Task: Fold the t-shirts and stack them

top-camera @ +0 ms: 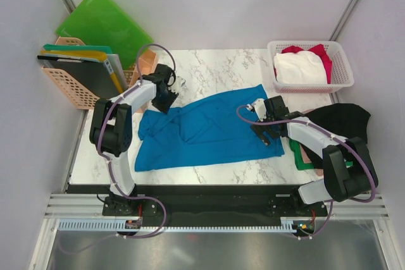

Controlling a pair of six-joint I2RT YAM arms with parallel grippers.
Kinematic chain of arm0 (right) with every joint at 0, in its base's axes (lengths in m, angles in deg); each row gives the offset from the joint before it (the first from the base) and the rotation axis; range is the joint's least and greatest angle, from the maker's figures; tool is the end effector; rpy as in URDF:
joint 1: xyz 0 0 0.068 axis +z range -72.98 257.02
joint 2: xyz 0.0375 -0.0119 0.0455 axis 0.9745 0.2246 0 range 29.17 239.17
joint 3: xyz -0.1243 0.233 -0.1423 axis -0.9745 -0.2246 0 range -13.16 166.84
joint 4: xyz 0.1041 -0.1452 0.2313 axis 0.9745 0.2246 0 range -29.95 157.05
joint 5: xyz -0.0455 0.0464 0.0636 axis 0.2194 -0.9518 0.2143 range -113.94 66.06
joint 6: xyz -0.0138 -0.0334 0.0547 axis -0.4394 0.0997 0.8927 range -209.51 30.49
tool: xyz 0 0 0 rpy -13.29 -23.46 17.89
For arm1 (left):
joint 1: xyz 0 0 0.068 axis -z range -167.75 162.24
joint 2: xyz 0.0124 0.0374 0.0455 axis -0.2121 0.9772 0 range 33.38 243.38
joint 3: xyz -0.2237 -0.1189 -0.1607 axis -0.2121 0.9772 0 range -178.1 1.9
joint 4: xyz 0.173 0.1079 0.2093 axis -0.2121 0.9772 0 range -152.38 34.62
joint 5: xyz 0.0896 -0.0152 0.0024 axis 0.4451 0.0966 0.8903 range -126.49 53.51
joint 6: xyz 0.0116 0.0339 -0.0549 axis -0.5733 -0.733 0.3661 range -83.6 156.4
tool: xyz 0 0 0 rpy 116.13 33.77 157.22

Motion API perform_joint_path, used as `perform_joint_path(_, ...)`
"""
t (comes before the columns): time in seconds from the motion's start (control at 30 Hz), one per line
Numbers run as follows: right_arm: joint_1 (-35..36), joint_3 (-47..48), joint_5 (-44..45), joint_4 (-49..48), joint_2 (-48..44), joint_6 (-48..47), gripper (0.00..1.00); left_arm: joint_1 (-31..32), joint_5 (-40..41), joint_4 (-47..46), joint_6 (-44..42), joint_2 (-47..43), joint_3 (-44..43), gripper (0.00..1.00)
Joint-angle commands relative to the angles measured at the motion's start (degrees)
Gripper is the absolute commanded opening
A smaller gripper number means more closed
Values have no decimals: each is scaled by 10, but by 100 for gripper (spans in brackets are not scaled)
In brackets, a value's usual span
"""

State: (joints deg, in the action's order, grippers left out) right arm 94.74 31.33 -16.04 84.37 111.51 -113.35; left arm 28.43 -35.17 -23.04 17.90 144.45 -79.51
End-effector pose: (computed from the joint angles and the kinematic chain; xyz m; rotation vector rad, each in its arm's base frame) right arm 0.2837 0.0832 0.1693 -0.8998 2.4993 -0.2183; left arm 0.4239 -0.1217 0.1836 0.8215 2.6507 0.0424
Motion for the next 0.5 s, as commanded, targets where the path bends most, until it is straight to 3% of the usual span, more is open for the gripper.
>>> perform_joint_path(0.0, -1, 0, 10, -11, 3, -3, 98, 0, -30, 14, -8, 6, -19, 34)
perform_joint_path(0.2, 0, 2, 12, -13, 4, -2, 98, 0, -29, 26, -11, 12, -14, 32)
perform_joint_path(0.27, -1, 0, 12, -13, 3, -2, 98, 1, -34, 27, -10, 8, -10, 8)
perform_joint_path(0.3, 0, 0, 12, -13, 3, -3, 98, 1, -37, 27, -9, 5, -8, 2)
perform_joint_path(0.47, 0, -3, 13, -14, 5, -4, 98, 2, -46, 26, -4, -35, 8, 2)
